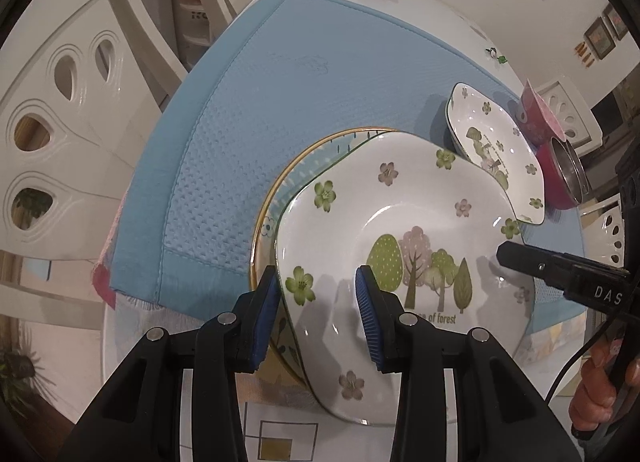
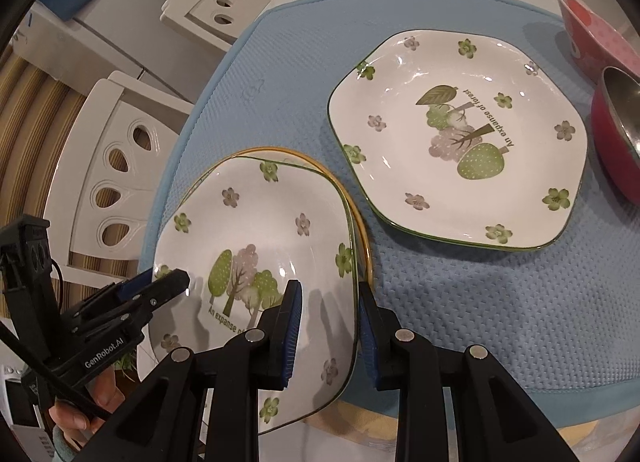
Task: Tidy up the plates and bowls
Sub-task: 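Carry the forest plate onto the Sunflower plate and release it, then grasp the rim of the second hexagonal forest plate with the right tool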
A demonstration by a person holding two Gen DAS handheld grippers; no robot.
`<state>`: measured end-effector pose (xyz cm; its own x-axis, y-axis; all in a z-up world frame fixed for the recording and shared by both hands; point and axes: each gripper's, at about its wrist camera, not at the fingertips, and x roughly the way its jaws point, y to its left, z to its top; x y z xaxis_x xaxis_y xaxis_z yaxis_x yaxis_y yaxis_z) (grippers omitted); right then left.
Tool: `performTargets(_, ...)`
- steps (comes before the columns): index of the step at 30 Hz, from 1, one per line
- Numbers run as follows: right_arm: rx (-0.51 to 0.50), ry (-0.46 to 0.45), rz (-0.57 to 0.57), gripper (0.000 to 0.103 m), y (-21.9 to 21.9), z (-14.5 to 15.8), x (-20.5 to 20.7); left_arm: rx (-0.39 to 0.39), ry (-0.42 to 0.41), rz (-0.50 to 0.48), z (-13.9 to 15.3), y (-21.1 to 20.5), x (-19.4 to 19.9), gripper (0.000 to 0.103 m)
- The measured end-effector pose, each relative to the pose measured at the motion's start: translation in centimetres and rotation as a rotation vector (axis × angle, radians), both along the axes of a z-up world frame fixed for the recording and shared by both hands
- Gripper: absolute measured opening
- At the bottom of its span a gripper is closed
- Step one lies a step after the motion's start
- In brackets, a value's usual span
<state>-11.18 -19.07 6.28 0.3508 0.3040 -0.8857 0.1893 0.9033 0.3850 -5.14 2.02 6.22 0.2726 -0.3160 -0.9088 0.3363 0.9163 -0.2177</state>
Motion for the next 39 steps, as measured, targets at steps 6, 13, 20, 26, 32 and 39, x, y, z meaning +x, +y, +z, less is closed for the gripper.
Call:
performTargets(6, 0.013, -0.037, -0.011, 0.027, -0.4, 0.8, -0.4, 0.017, -0.056, 0.000, 1.3, 0.1, -0.1, 0.035)
performTargets(13, -0.072, -0.052, 0.023, 0.027, 0.4, 2.1, -2.0, 0.008, -0.072, 0.025, 2.1, 1.2, 0.0, 0.035)
performTargets(20, -0.084, 0.108, 0.047, 0.027, 2.3, -0.4, -3.1, 0.007, -0.034, 0.007, 1.1, 0.9, -0.1, 0.035)
performTargets(26, -0.210, 0.149, 0.031, 0.029, 3.9, -0.3, -0.3, 0.020, -0.019, -0.037, 0.8, 0.3, -0.3, 0.037)
performTargets(32, -0.137, 0.091, 0.001, 0.029, 2.3, 0.5, 0.4, 0.015, -0.045, -0.018, 2.0, 1.5, 0.2, 0.037)
performTargets(39, -0.062, -0.045, -0.113, 0.029, -2.1, 3.2, -3.2, -0.067, -0.152, -0.048, 7.3, 0.6, 2.4, 0.037)
